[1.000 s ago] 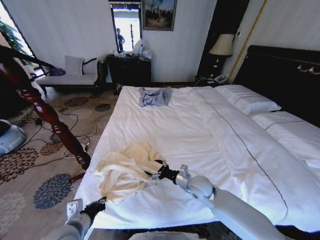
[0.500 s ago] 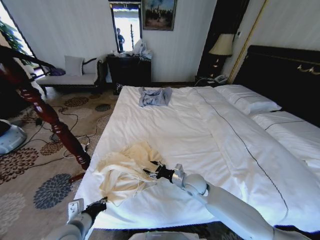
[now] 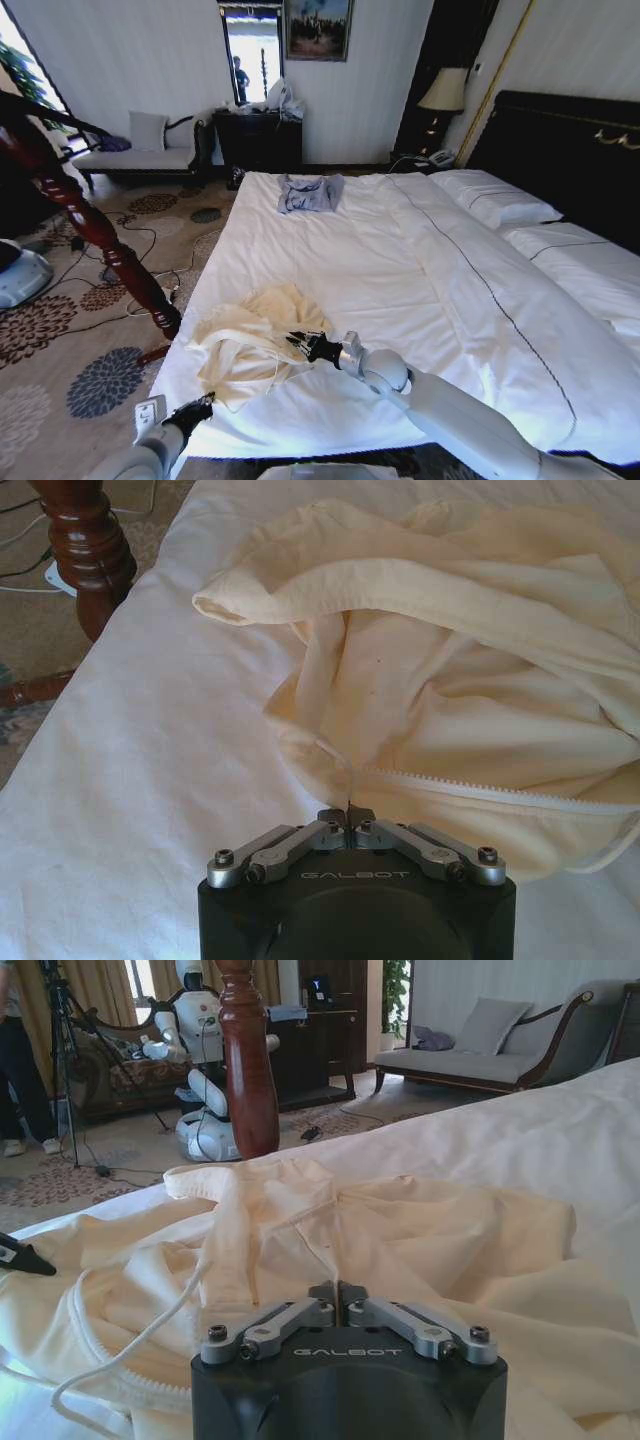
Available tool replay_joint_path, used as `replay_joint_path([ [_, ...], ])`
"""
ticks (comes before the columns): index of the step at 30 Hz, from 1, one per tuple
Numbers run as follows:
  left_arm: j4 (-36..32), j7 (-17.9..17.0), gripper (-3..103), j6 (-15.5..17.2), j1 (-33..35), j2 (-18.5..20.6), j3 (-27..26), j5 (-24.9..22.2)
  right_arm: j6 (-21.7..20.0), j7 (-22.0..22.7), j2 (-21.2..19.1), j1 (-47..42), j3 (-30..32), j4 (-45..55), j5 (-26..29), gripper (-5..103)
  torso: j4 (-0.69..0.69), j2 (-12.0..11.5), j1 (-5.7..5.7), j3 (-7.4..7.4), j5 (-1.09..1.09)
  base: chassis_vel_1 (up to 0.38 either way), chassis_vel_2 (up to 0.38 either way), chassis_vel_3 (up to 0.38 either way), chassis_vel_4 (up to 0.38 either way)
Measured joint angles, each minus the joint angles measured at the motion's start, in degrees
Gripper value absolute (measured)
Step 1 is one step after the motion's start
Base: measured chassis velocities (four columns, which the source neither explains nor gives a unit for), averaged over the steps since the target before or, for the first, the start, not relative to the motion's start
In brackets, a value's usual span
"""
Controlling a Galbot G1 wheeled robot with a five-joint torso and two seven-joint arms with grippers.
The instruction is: Pick up the clothes from the bed and hang them on the clothes hanger.
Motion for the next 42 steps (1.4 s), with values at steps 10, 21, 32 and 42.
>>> replay_joint_path([
  [10, -0.1, 0.0, 0, -0.2, 0.1, -0.4, -0.1, 0.2, 0.6, 0.2, 0.0, -0.3, 0.0, 0.1, 0.2, 0, 0.00, 0.0, 0.00, 0.00, 0.01, 0.000, 0.000, 0.000, 0.000],
  [21, -2.9, -0.5, 0, -1.6, -5.6, 4.7, -2.1, 0.0, -0.2, 7.1, -2.0, -2.1, 11.8, 7.5, 12.3, 0, 0.01, 0.0, -0.01, 0.00, 0.01, 0.000, 0.000, 0.000, 0.000],
  [32, -4.8, -2.6, 0, -3.4, -27.9, 22.2, -4.7, -10.9, -3.5, 16.2, -4.5, -0.2, 25.2, 17.4, 24.5, 0, -0.01, 0.0, 0.00, 0.01, 0.00, 0.000, 0.000, 0.000, 0.000],
  [42, 2.4, 4.1, 0, -2.9, -56.0, 35.8, -3.9, -21.7, -4.9, 24.8, -11.9, 11.2, 36.6, 21.4, 41.1, 0, -0.02, 0.0, 0.00, 0.01, -0.01, 0.000, 0.000, 0.000, 0.000],
])
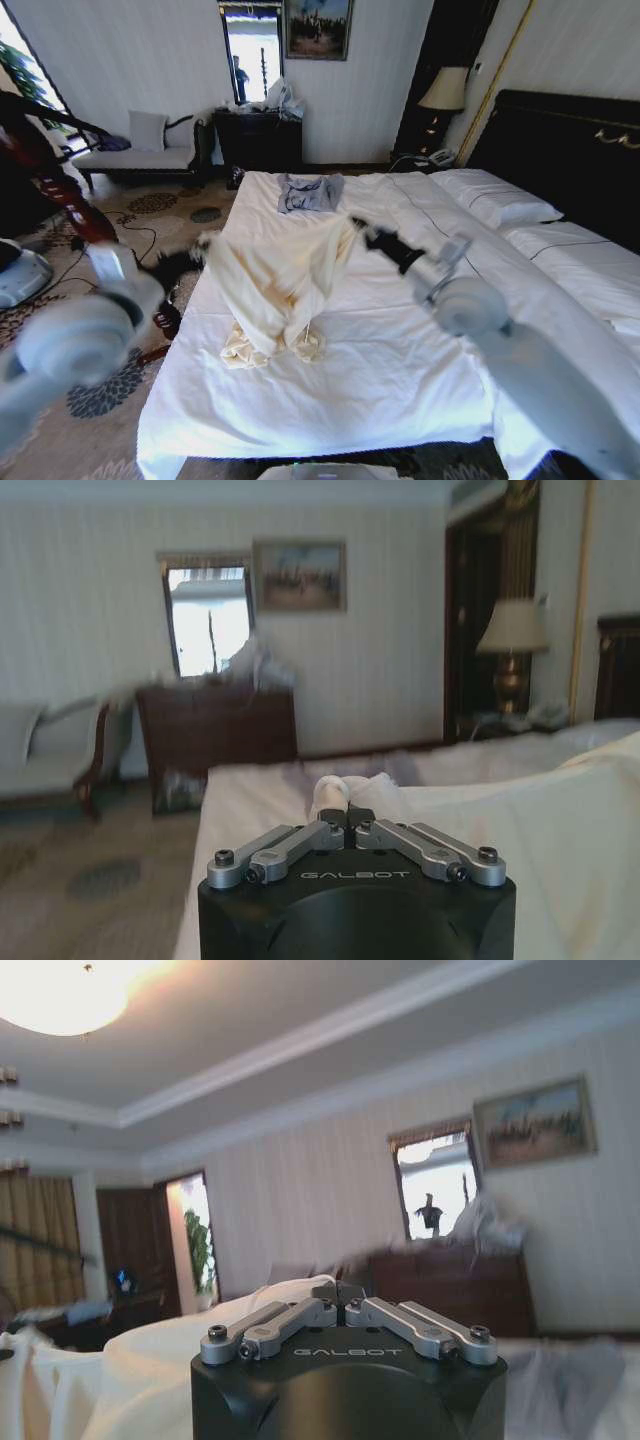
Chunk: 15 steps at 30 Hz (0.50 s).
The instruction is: Pick up the clothes from the bed and hang them on the clothes hanger.
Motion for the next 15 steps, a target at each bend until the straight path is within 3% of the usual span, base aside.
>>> replay_joint_path([
  [4, 2.8, 2.8, 0, -0.4, -6.0, 3.9, 0.0, -2.2, -0.3, 1.8, -1.9, 5.3, 0.2, -0.2, 3.9, 0, 0.02, 0.0, 0.00, 0.00, 0.00, 0.000, 0.000, 0.000, 0.000],
  [7, 5.9, 6.2, 0, -1.4, -10.7, 10.5, -0.9, -3.4, -1.4, 4.8, -1.7, 15.8, -2.9, -2.0, 8.6, 0, 0.01, 0.0, -0.01, -0.01, 0.04, 0.000, 0.000, 0.000, 0.000],
  [8, 5.9, 6.2, 0, -1.4, -10.7, 10.5, -0.9, -3.4, -1.4, 4.8, -1.7, 15.8, -2.9, -2.0, 8.6, 0, 0.01, 0.0, -0.01, -0.01, 0.04, 0.000, 0.000, 0.000, 0.000],
  [11, 9.4, 8.2, 0, -2.5, -13.4, 15.8, -1.9, -4.2, -2.5, 8.0, 0.5, 27.8, -8.0, -5.3, 12.3, 0, 0.05, 0.0, 0.00, 0.00, 0.00, 0.000, 0.000, 0.000, 0.000],
  [15, 12.6, 10.0, 0, -3.8, -12.1, 19.9, -6.2, -5.1, -3.1, 9.5, 1.0, 33.3, -9.9, -7.6, 14.7, 0, 0.06, 0.0, 0.02, -0.01, -0.01, 0.000, 0.000, 0.000, 0.000],
])
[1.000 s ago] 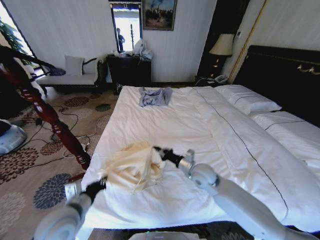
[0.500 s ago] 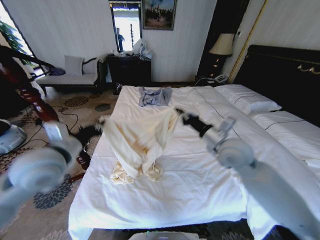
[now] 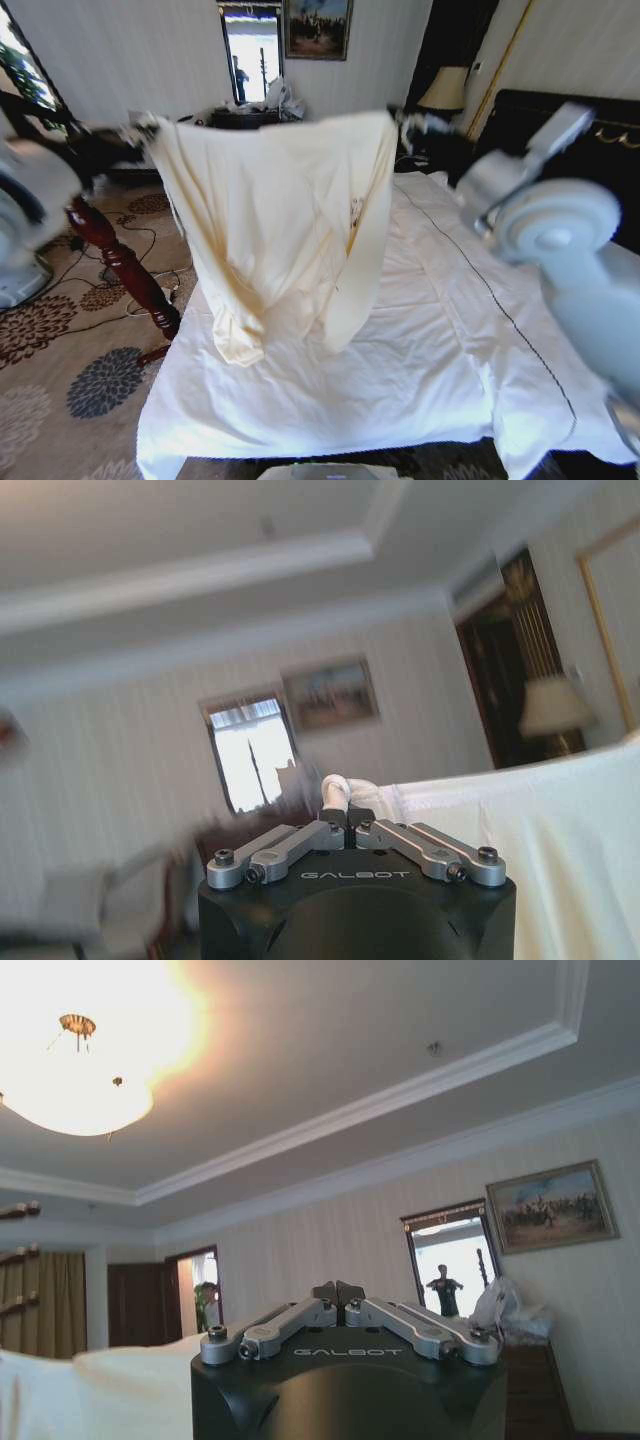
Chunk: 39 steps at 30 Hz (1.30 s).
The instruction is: Pick up the clothes from the bed and hang them on the clothes hanger.
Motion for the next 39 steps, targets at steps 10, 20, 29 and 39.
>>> replay_joint_path([
  [10, 6.8, 4.0, 0, -3.5, 8.6, 10.8, -7.4, -1.3, -0.8, 2.0, 2.3, 12.1, -6.3, -8.9, 2.0, 0, -0.05, 0.0, -0.02, 0.00, 0.03, 0.000, 0.000, 0.000, 0.000],
  [20, 2.2, 1.5, 0, -1.9, 5.1, 7.8, -5.3, -1.3, -0.1, 3.1, 0.5, 8.3, -5.6, -7.3, 1.3, 0, -0.04, 0.0, -0.01, 0.00, 0.04, 0.000, 0.000, 0.000, 0.000],
  [29, -8.3, -4.9, 0, 4.4, -7.2, 4.6, -3.7, -12.2, 0.4, 3.4, -13.3, -6.2, 9.1, 6.9, 6.7, 0, -0.03, 0.0, -0.02, -0.01, 0.05, 0.000, 0.000, 0.000, 0.000],
  [39, -9.4, -8.8, 0, 12.8, -26.2, 7.4, -4.3, -30.0, -4.8, 12.1, -26.5, -20.8, 42.0, 13.4, 38.3, 0, -0.02, 0.0, -0.04, -0.03, 0.01, 0.000, 0.000, 0.000, 0.000],
])
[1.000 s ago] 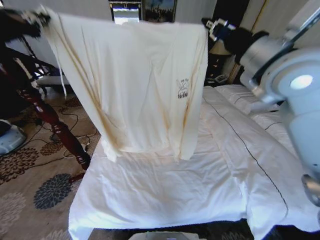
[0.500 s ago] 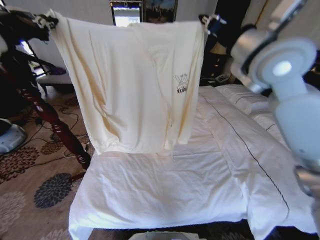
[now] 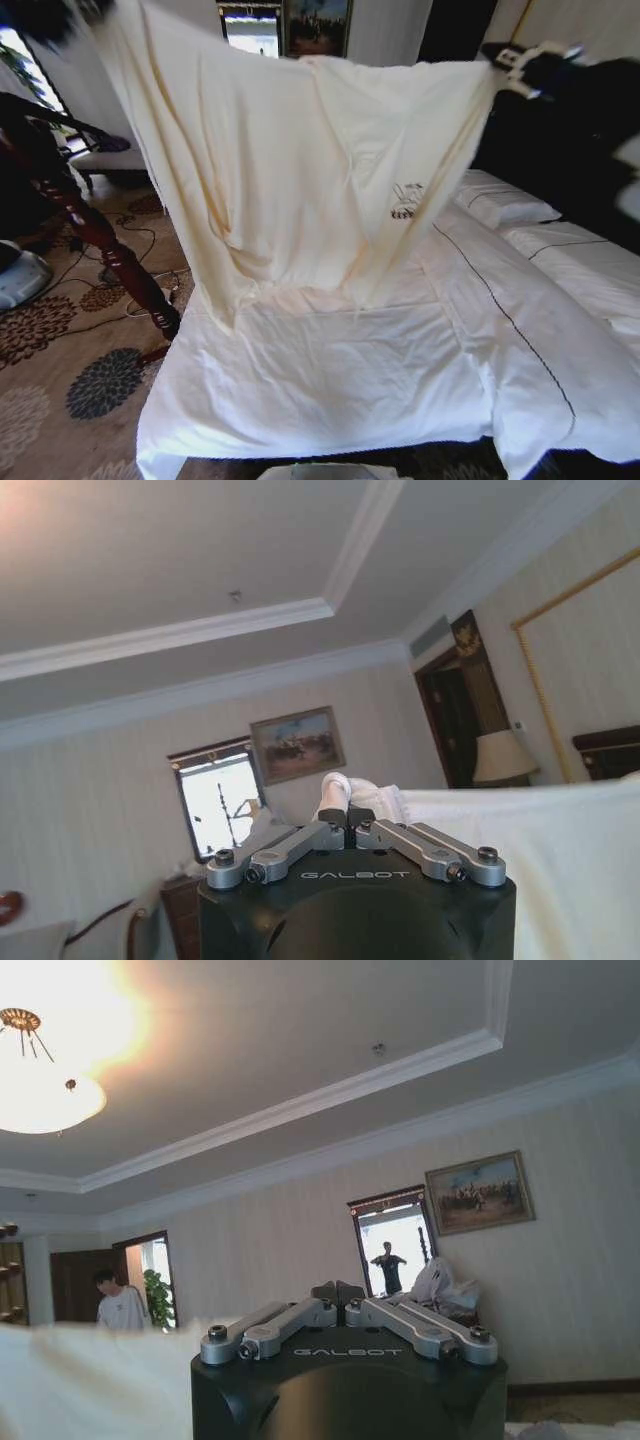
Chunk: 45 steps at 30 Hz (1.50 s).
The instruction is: Pick up the clothes from the bed and hang them on the clothes hanger.
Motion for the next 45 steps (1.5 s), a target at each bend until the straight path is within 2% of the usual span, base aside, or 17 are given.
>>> replay_joint_path([
  [2, 1.5, 0.1, 0, 1.8, -1.2, 0.7, -0.5, -1.9, -2.1, 2.4, -1.1, 0.4, 2.8, -0.3, 4.3, 0, -0.01, 0.0, 0.00, 0.00, -0.01, 0.000, 0.000, 0.000, 0.000],
  [6, 1.5, -0.5, 0, 3.0, 0.0, 0.5, -0.7, -3.8, -4.6, 5.8, -0.9, 0.1, 3.7, 0.0, 7.6, 0, -0.02, 0.0, 0.00, 0.00, 0.03, 0.000, 0.000, 0.000, 0.000],
  [8, 0.0, -2.8, 0, 3.3, 2.1, -0.6, -0.1, -4.6, -5.7, 8.2, 0.5, -0.6, 3.0, 0.8, 7.9, 0, -0.02, 0.0, -0.01, 0.00, 0.05, 0.000, 0.000, 0.000, 0.000],
  [11, -4.4, -7.8, 0, 4.6, 6.9, -6.1, 2.9, -2.8, -6.8, 12.1, 5.5, -2.2, -2.9, 3.1, 4.0, 0, -0.04, 0.0, 0.01, 0.02, 0.01, 0.000, 0.000, 0.000, 0.000],
  [12, -5.9, -9.1, 0, 5.0, 9.5, -8.7, 4.1, -0.6, -6.9, 12.9, 7.7, -3.1, -5.6, 3.7, 1.7, 0, -0.03, 0.0, 0.03, 0.04, -0.01, 0.000, 0.000, 0.000, 0.000],
  [13, -7.4, -9.9, 0, 5.3, 14.6, -12.6, 6.5, 5.3, -7.1, 13.1, 10.8, -5.7, -9.1, 4.4, -2.1, 0, -0.01, 0.0, 0.07, 0.05, 0.00, 0.000, 0.000, 0.000, 0.000],
  [14, -7.4, -9.9, 0, 5.3, 14.6, -12.6, 6.5, 5.3, -7.1, 13.1, 10.8, -5.7, -9.1, 4.4, -2.1, 0, -0.01, 0.0, 0.07, 0.05, 0.00, 0.000, 0.000, 0.000, 0.000],
  [15, -7.6, -9.9, 0, 5.3, 16.3, -14.7, 9.2, 9.1, -7.1, 12.8, 12.2, -7.3, -10.7, 4.5, -4.5, 0, -0.01, 0.0, 0.07, 0.05, 0.04, 0.000, 0.000, 0.000, 0.000],
  [19, -4.3, -10.2, 0, 5.2, 16.6, -27.6, 30.3, 28.2, -7.5, 7.8, 20.3, -13.0, -23.2, 0.8, -21.6, 0, -0.05, 0.0, 0.03, 0.03, -0.01, 0.000, 0.000, 0.000, 0.000],
  [20, -4.3, -10.2, 0, 5.2, 16.6, -27.6, 30.3, 28.2, -7.5, 7.8, 20.3, -13.0, -23.2, 0.8, -21.6, 0, -0.05, 0.0, 0.03, 0.03, -0.01, 0.000, 0.000, 0.000, 0.000],
  [23, 1.2, -11.4, 0, 5.1, 14.6, -37.6, 44.0, 37.4, -7.3, 3.2, 27.5, -13.3, -33.5, -6.3, -32.9, 0, -0.01, 0.0, 0.03, 0.03, -0.01, 0.000, 0.000, 0.000, 0.000],
  [25, 5.5, -11.6, 0, 4.5, 14.8, -43.3, 49.5, 43.4, -6.8, 0.2, 31.5, -13.2, -38.7, -11.4, -39.7, 0, -0.03, 0.0, 0.06, 0.05, 0.03, 0.000, 0.000, 0.000, 0.000],
  [26, 5.5, -11.6, 0, 4.5, 14.8, -43.3, 49.5, 43.4, -6.8, 0.2, 31.5, -13.2, -38.7, -11.4, -39.7, 0, -0.03, 0.0, 0.06, 0.05, 0.03, 0.000, 0.000, 0.000, 0.000],
  [29, 11.4, -12.3, 0, 3.6, 16.7, -50.1, 52.8, 48.5, -5.6, -3.2, 35.9, -13.6, -43.7, -18.8, -47.2, 0, -0.03, 0.0, 0.06, 0.05, 0.02, 0.000, 0.000, 0.000, 0.000],
  [33, 16.1, -11.9, 0, 2.6, 17.9, -54.3, 54.8, 52.7, -4.3, -5.4, 38.2, -15.3, -45.7, -24.6, -52.5, 0, 0.01, 0.0, 0.02, 0.03, 0.02, 0.000, 0.000, 0.000, 0.000],
  [38, 23.8, -8.3, 0, 0.9, 17.5, -60.3, 56.9, 58.3, -3.1, -7.3, 40.1, -16.6, -46.4, -29.9, -56.7, 0, -0.07, 0.0, 0.01, 0.02, 0.02, 0.000, 0.000, 0.000, 0.000],
  [45, 38.2, -3.6, 0, -2.2, 12.7, -70.0, 58.5, 64.1, -0.6, -9.9, 46.3, -10.0, -50.8, -43.2, -62.5, 0, -0.02, 0.0, 0.02, 0.03, 0.02, 0.000, 0.000, 0.000, 0.000],
])
